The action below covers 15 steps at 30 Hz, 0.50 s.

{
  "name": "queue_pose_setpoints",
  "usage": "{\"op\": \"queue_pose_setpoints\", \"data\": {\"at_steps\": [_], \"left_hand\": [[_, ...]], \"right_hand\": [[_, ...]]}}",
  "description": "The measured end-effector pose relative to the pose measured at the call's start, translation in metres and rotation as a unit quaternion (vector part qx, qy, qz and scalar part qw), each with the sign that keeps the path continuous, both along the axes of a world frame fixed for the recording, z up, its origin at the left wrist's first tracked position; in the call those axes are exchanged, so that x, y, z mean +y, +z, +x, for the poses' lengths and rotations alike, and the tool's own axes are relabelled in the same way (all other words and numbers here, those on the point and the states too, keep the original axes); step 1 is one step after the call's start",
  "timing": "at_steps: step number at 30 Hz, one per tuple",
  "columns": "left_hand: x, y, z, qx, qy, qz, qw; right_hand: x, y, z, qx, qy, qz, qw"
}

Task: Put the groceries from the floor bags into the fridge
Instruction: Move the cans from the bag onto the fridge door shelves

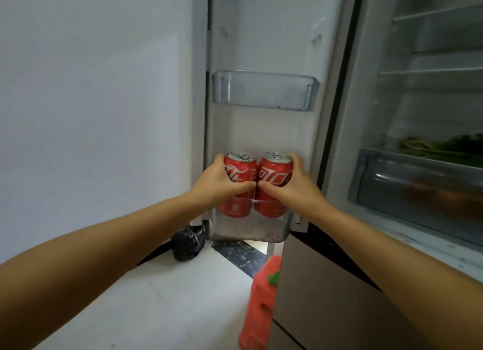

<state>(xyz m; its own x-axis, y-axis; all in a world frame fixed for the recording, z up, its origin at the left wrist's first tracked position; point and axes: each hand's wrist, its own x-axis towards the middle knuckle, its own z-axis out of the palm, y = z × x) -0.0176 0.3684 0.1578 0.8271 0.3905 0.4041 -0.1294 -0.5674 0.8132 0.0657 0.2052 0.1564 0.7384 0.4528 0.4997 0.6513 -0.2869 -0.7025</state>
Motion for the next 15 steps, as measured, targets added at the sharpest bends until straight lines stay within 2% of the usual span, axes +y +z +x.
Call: {"op": "queue_pose_setpoints", "data": {"at_steps": [7, 15], "left_hand": [[0.005, -0.006, -0.006, 0.043, 0.022, 0.072, 0.996], [0.011, 0.006, -0.015, 0.099, -0.018, 0.155, 0.983]], "right_hand": [[0.0, -0.001, -0.007, -0.001, -0.01, -0.071, 0.997], [-0.005, 0.009, -0.012, 0.023, -0.001, -0.149, 0.989]]}}
